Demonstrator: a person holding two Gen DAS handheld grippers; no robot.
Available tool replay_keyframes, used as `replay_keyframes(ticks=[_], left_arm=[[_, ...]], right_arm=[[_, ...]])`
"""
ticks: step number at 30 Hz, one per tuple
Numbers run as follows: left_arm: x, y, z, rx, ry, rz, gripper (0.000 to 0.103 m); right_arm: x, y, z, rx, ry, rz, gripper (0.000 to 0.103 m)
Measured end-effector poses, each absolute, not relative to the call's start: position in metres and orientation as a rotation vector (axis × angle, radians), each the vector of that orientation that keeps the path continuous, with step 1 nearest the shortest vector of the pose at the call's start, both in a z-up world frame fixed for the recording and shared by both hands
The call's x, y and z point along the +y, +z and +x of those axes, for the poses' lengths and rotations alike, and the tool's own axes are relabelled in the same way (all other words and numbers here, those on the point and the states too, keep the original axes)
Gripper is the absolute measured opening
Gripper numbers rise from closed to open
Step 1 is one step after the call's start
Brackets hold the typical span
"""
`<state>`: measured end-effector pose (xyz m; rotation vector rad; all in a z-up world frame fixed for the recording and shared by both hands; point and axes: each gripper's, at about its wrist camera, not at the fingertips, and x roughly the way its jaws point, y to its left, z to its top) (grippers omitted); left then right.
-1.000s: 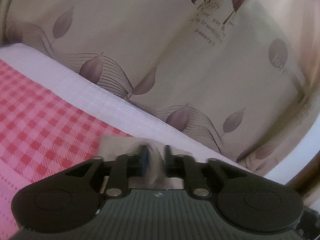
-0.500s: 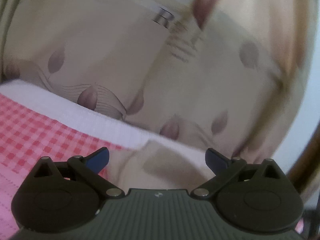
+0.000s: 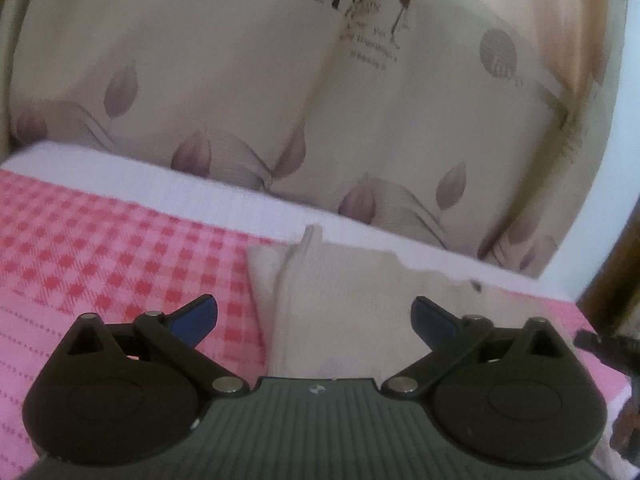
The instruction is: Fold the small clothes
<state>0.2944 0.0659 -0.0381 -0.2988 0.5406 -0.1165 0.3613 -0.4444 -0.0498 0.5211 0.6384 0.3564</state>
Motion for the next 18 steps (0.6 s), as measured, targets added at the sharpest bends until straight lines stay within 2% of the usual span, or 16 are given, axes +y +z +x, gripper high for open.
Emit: replay_keyframes(ticks=[3,5,6,8,9,10,11,12,13,16,18], left_arm=[[0.066,-0.049,0.295,0.605,-0.149,-0.289,0.071],[0.066,-0.057,0.295,0.647,-0.166,-0.297,0.066],[0.066,-0.061,0.295,0.661,-0.171,-0.306,0.065],[0.068,-0.066,0.294,0.677,-0.177,-0.336,0.049],[0.067,-0.068,0.293,0.683,-0.17,-0.34,0.03],[0.067,-0.068,0.292,0.681,-0.157,-0.335,0.022],[0.067,-0.068,0.29,0.68,-0.156,-0.341,0.02],[0.068,-0.067,0.289,0.682,-0.155,-0.351,0.012],[0.068,-0.067,0.287,0.687,-0.152,-0.359,0.008],[0.066,-0.064,0.276,0.679,-0.147,-0.35,0.006],[0.069,-0.063,0.267,0.685,-0.153,-0.362,0.006]], right_arm=[[-0.457,-0.048,0.309,0.594,0.288,0.392,0.033],[-0.468,-0.049,0.284,0.587,0.247,0.376,0.058],[-0.471,-0.052,0.278,0.594,0.228,0.368,0.077],[-0.481,-0.053,0.265,0.61,0.226,0.365,0.08],[-0.483,-0.056,0.263,0.622,0.232,0.363,0.08],[-0.483,-0.056,0.265,0.642,0.242,0.353,0.079],[-0.482,-0.057,0.267,0.665,0.265,0.347,0.078],[-0.481,-0.059,0.269,0.682,0.288,0.349,0.061],[-0.479,-0.061,0.273,0.697,0.303,0.344,0.039],[-0.476,-0.066,0.283,0.757,0.305,0.327,0.019],[-0.478,-0.065,0.281,0.758,0.326,0.326,0.014]])
